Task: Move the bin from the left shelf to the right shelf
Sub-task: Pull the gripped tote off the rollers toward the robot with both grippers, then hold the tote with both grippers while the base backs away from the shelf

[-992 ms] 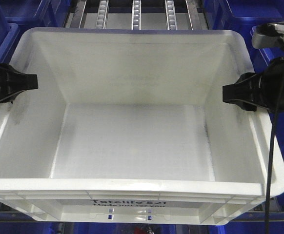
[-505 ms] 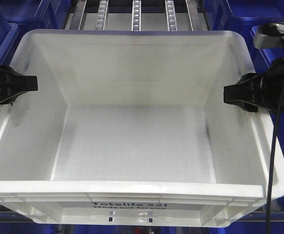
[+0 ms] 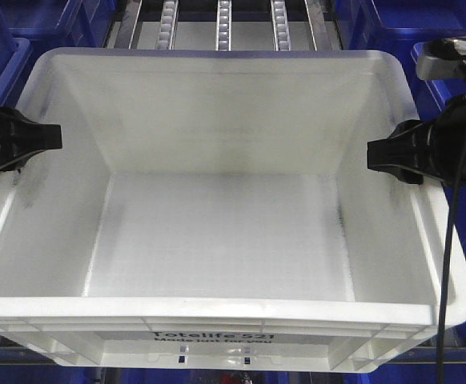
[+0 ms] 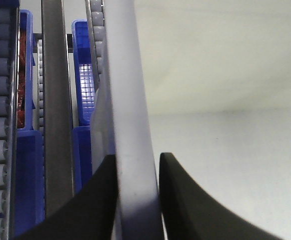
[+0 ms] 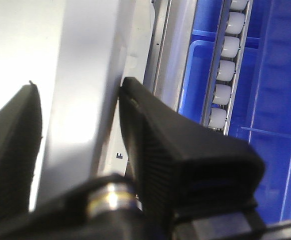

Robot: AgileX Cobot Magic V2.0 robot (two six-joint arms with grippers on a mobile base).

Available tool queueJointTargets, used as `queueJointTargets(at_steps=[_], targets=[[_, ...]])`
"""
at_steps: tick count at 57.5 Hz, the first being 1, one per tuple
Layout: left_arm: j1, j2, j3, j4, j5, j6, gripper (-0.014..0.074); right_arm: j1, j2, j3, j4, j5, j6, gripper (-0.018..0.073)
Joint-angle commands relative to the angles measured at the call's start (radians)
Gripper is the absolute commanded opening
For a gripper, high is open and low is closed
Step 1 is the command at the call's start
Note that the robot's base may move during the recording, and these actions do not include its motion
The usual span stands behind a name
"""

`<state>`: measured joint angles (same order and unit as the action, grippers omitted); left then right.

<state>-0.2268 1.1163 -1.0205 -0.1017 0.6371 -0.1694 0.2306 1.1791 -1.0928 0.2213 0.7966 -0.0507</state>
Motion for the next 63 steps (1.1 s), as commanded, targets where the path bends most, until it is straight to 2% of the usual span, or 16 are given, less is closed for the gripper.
queueJointTargets(at_steps=[1,63], targets=[[-0.003,-0.041,-0.038,0.017,-0.113,0.034,-0.0006,-0.012,-0.034,-0.037,-0.04,-0.1,-0.02,-0.0004],[-0.003,-0.041,-0.038,0.017,-0.113,0.034,-0.0006,-0.012,-0.034,-0.037,-0.04,-0.1,-0.02,-0.0004]])
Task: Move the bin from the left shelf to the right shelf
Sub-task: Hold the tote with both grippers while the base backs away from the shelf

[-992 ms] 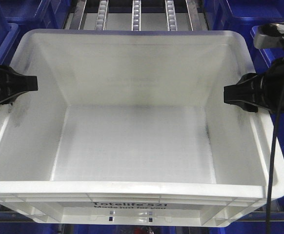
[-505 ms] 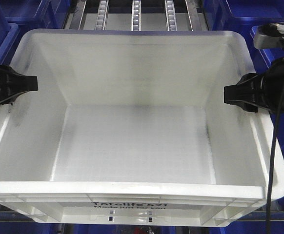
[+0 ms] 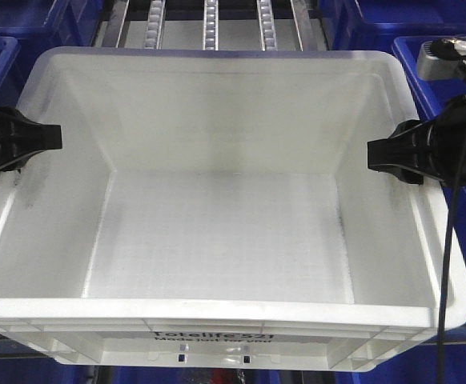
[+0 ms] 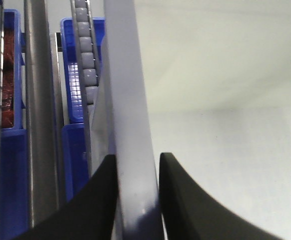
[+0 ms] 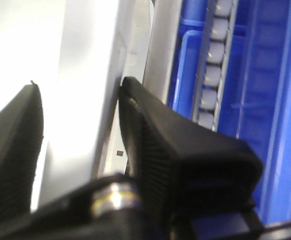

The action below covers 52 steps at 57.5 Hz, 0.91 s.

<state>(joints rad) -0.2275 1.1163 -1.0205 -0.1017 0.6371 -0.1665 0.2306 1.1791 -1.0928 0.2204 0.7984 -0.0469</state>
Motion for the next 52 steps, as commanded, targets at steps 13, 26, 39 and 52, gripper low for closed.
queueJointTargets(at_steps=[13,26,39,52], targets=[[-0.002,-0.04,-0.038,0.017,-0.113,0.031,-0.0006,-0.012,-0.034,-0.037,-0.039,-0.102,-0.023,-0.0004],[-0.002,-0.04,-0.038,0.017,-0.113,0.031,-0.0006,-0.012,-0.034,-0.037,-0.039,-0.102,-0.023,-0.0004],[-0.002,-0.04,-0.038,0.017,-0.113,0.031,-0.0006,-0.012,-0.034,-0.037,-0.039,-0.102,-0.023,-0.0004],[-0.002,-0.04,-0.038,0.017,-0.113,0.031,-0.0006,-0.012,-0.034,-0.037,-0.039,-0.102,-0.023,-0.0004]])
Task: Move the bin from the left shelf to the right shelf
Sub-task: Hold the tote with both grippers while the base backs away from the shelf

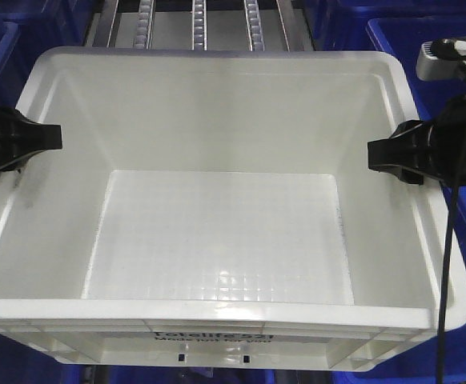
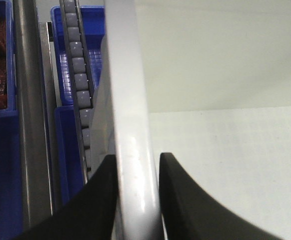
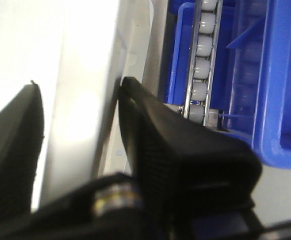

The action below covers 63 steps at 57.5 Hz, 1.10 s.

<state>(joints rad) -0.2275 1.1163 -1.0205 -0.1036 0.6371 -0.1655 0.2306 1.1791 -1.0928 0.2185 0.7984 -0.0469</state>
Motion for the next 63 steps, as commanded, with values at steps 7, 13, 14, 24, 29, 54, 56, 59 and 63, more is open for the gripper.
queueJointTargets(at_steps=[7,13,14,24,29,54,56,59,63], targets=[[-0.002,-0.04,-0.038,0.019,-0.113,0.03,-0.0006,-0.012,-0.034,-0.037,-0.037,-0.102,-0.023,-0.0004],[-0.002,-0.04,-0.038,0.019,-0.113,0.03,-0.0006,-0.012,-0.034,-0.037,-0.037,-0.102,-0.023,-0.0004],[-0.002,-0.04,-0.038,0.019,-0.113,0.03,-0.0006,-0.012,-0.034,-0.037,-0.037,-0.102,-0.023,-0.0004],[-0.002,-0.04,-0.038,0.019,-0.113,0.03,-0.0006,-0.012,-0.034,-0.037,-0.037,-0.102,-0.023,-0.0004],[-0.002,-0.04,-0.038,0.019,-0.113,0.03,-0.0006,-0.012,-0.034,-0.037,-0.037,-0.102,-0.023,-0.0004],[-0.002,-0.04,-0.038,0.019,-0.113,0.03,-0.0006,-0.012,-0.034,-0.037,-0.037,-0.102,-0.023,-0.0004],[-0.002,-0.04,-0.038,0.019,-0.113,0.03,-0.0006,-0.012,-0.034,-0.037,-0.037,-0.102,-0.023,-0.0004],[-0.002,-0.04,-0.038,0.019,-0.113,0.03,-0.0006,-0.012,-0.034,-0.037,-0.037,-0.102,-0.023,-0.0004],[-0.002,-0.04,-0.038,0.019,-0.113,0.03,-0.0006,-0.012,-0.034,-0.037,-0.037,-0.102,-0.023,-0.0004]])
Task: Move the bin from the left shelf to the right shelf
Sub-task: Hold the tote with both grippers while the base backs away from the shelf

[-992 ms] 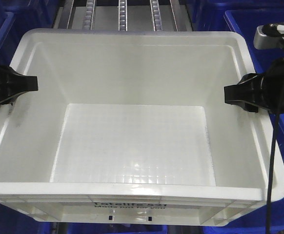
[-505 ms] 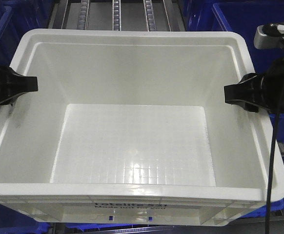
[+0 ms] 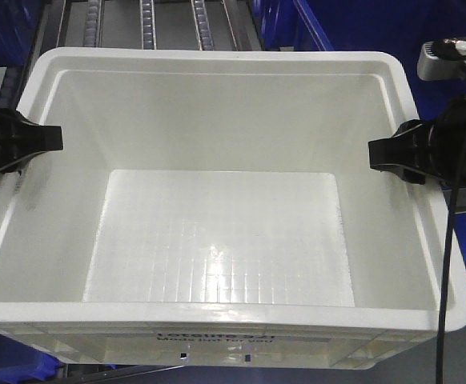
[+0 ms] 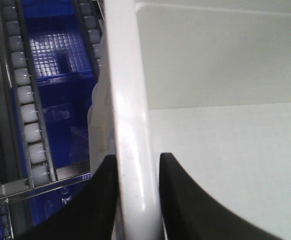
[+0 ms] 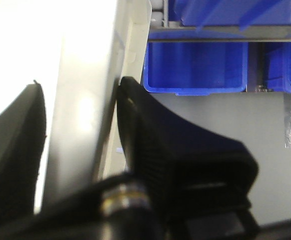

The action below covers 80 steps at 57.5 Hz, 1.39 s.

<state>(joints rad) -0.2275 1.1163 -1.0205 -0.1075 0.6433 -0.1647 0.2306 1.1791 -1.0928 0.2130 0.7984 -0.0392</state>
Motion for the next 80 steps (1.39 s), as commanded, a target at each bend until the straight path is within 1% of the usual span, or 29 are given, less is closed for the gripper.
queueJointTargets(at_steps=[1,80], targets=[[-0.002,-0.04,-0.038,0.023,-0.119,0.03,-0.0006,-0.012,-0.034,-0.037,-0.031,-0.102,-0.031,-0.0004],[-0.002,-0.04,-0.038,0.023,-0.118,0.03,-0.0006,-0.012,-0.034,-0.037,-0.031,-0.102,-0.031,-0.0004]])
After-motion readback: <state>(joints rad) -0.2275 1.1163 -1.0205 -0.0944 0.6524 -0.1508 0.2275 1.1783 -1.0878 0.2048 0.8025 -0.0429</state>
